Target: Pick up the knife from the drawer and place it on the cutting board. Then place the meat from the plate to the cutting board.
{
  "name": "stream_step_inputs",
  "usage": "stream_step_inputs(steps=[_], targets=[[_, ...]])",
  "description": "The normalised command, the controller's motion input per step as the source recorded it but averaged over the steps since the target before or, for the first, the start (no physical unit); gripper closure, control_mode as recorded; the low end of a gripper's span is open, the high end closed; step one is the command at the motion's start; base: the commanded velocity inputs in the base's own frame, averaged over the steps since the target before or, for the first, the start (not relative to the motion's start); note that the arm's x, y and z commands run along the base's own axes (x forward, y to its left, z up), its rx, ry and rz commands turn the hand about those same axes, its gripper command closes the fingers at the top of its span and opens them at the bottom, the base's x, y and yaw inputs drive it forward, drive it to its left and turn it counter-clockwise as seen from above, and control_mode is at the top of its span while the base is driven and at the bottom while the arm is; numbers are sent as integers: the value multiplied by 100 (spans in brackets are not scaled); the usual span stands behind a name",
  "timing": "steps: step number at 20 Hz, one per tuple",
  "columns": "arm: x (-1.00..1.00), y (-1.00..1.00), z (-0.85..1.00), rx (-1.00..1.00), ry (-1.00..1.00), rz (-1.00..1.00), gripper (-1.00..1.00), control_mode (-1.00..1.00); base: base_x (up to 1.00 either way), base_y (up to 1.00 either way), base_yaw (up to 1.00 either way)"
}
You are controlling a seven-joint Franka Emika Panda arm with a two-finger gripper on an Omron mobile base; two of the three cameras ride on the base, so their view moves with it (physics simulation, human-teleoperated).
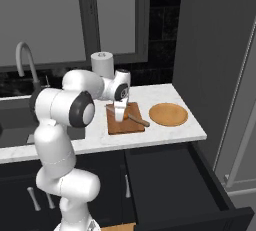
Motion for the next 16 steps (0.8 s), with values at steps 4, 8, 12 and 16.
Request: stream_step_inputs(steps=[4,8,12,16], targets=[[48,4,-34,-1,11,0,100,-100,0,0,0],[23,3,-19,0,4,0,100,-100,0,0,0],[0,0,-23,0,0,0,100,-100,0,0,0],[1,6,-33,0,0,0,100,-100,0,0,0]])
